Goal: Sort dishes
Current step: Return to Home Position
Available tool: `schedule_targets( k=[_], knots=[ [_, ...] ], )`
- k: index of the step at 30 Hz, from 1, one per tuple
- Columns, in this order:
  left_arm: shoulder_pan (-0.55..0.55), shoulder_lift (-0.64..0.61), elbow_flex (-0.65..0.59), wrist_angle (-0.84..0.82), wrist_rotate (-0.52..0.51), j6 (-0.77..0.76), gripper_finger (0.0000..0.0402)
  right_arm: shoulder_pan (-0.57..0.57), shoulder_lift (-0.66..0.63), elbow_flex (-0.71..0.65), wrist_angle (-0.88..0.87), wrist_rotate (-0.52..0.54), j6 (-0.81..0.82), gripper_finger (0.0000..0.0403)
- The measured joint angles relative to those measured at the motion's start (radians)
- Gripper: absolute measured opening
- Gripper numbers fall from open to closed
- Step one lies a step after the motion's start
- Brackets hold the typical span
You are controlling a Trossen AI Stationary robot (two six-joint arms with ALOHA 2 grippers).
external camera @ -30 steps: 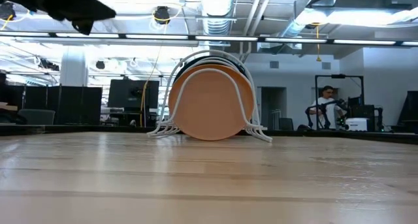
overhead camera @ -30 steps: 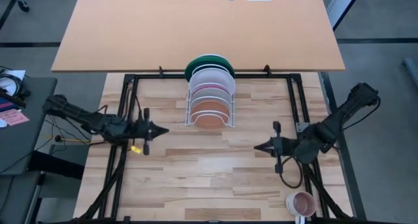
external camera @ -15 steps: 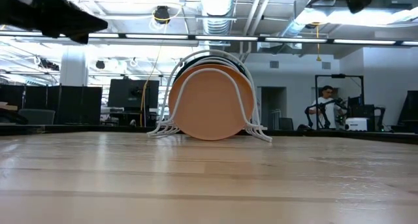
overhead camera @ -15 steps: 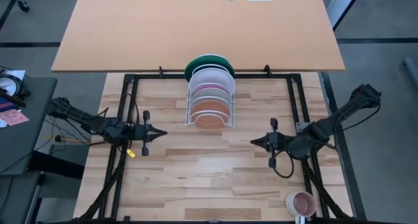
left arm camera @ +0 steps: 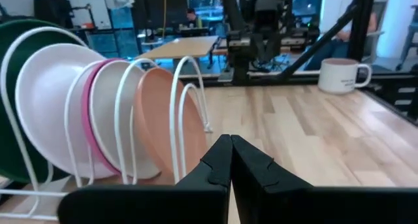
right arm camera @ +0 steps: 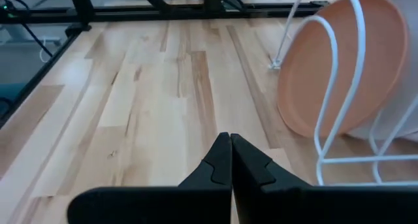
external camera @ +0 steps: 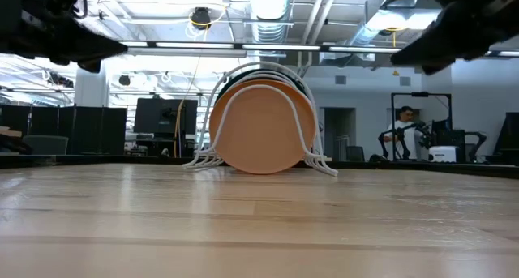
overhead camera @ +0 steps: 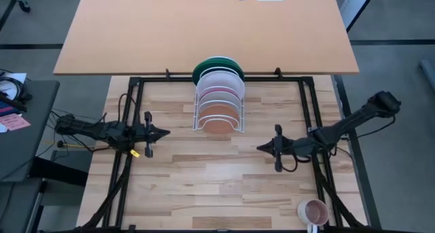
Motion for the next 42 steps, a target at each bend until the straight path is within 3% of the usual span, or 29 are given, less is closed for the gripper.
schedule_targets(
  k=[10,23,32,42],
  knots=[
    [0.021,0.005,0.0,-0.006,0.0,-0.006,0.0,-0.096,0.0,-0.138,0.32,-0.145,-0.098,0.0],
    [0.021,0.006,0.001,-0.019,0.001,-0.022,0.0,-0.107,0.0,-0.321,0.614,-0.153,-0.107,0.0],
    [0.021,0.006,0.002,-0.027,0.001,-0.022,0.0,-0.118,-0.018,-0.324,0.581,-0.158,-0.147,0.0],
    [0.021,0.006,0.002,-0.029,0.001,-0.025,0.0,-0.223,-0.267,-0.325,0.381,-0.277,-0.149,0.0]
  ],
)
